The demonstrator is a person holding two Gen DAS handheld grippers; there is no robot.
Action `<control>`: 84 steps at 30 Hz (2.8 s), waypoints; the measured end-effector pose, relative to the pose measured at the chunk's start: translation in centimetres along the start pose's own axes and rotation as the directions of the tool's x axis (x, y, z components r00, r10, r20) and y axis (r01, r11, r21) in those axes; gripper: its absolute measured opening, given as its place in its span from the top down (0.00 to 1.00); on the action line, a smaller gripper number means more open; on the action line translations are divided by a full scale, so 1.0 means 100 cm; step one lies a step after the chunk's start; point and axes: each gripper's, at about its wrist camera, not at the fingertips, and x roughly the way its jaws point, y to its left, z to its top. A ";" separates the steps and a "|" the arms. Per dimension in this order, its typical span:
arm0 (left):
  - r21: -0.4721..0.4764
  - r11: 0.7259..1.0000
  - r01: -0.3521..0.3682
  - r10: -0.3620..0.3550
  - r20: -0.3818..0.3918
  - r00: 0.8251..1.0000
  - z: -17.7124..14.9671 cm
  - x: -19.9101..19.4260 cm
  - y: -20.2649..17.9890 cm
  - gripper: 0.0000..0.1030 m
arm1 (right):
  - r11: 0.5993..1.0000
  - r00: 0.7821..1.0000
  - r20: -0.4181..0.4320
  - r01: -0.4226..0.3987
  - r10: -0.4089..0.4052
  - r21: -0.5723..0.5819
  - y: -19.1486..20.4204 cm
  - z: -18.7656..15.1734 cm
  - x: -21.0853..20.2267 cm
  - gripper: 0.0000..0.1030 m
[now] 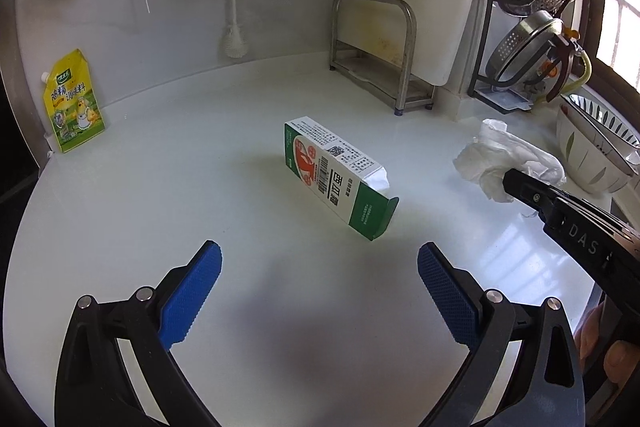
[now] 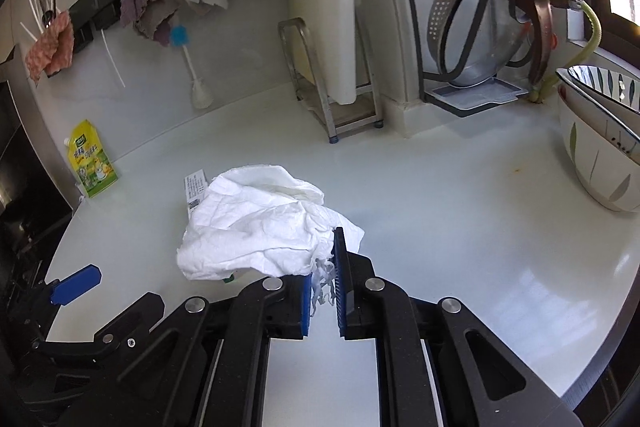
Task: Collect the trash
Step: 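Grasp the white tissue with the right tool while the left tool grasps the milk carton, then carry the carton and tissue over the basket with both tools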
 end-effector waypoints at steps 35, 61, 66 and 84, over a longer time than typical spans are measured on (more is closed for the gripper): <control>-0.081 0.954 -0.289 0.269 -0.195 0.943 0.049 0.108 -0.032 0.39 | 0.973 0.995 0.042 -0.099 0.092 0.208 -0.069 0.011 -0.006 0.91; 0.013 0.987 -0.162 0.162 -0.078 0.984 -0.010 -0.010 0.018 0.75 | 0.981 0.995 0.072 -0.081 0.069 0.177 -0.054 -0.016 -0.041 0.91; 0.041 0.986 -0.164 0.166 -0.038 0.985 -0.025 -0.048 0.028 0.75 | 0.995 0.998 0.055 -0.014 0.009 0.099 -0.029 -0.037 -0.061 0.91; 0.142 0.987 -0.076 0.066 0.069 0.995 -0.133 -0.172 0.042 0.75 | 0.989 0.987 0.108 0.124 -0.115 -0.080 0.058 -0.162 -0.207 0.91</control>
